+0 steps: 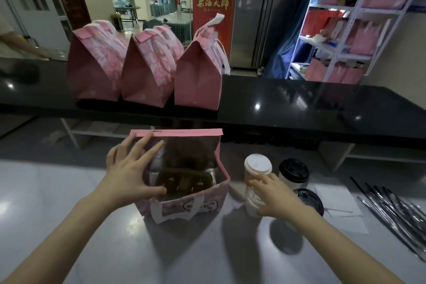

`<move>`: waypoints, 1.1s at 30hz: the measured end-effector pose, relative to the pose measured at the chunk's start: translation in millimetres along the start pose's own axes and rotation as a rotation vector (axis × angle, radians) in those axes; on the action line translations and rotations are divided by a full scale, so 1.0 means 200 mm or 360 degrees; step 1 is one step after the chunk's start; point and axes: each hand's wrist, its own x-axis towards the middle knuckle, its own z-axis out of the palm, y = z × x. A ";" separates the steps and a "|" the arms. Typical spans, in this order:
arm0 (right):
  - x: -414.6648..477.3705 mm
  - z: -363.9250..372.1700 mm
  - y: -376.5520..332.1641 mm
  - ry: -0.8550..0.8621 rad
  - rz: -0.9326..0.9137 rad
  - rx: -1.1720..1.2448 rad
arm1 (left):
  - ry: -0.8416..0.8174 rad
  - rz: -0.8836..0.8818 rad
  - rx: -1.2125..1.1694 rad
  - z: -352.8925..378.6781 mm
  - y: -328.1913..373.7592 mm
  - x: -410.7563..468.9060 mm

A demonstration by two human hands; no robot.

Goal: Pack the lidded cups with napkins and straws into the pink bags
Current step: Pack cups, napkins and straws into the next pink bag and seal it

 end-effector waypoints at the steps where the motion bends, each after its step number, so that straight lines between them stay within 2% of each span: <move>1: -0.01 -0.02 0.00 0.0035 -0.0012 0.0017 | -0.0029 0.0008 0.0045 0.00 0.00 -0.01; 4: -0.03 -0.17 -0.02 0.0266 -0.0045 0.0218 | -0.0111 0.0034 -0.0031 0.01 0.00 -0.04; 9: -0.11 -0.65 -0.11 0.0620 -0.0207 0.0513 | -0.0166 0.0073 -0.0090 0.02 0.00 -0.05; 13: -0.20 -0.93 -0.31 0.0910 -0.0415 0.0234 | -0.0171 0.0075 -0.0128 0.01 0.01 -0.05; 17: -0.23 -1.01 -0.54 0.1022 -0.0620 0.0100 | -0.0197 0.0064 -0.0197 0.00 0.03 -0.05; 19: -0.20 -0.98 -0.64 0.0995 -0.0726 0.0164 | -0.0215 0.0057 -0.0210 -0.01 0.03 -0.04; 21: -0.15 -0.90 -0.72 0.0854 -0.0784 0.0234 | -0.0220 0.0068 -0.0221 -0.01 0.03 -0.04; 24: -0.05 -0.73 -0.79 0.0658 -0.0765 0.0101 | -0.0233 0.0093 -0.0220 -0.02 0.01 -0.05; 29: -0.01 -0.47 -0.76 0.0515 -0.0760 -0.0024 | -0.0199 0.0162 -0.0200 -0.04 -0.02 -0.05; 33: -0.03 -0.41 -0.69 0.0429 -0.0798 -0.0039 | -0.0173 0.0247 -0.0210 -0.08 -0.07 0.00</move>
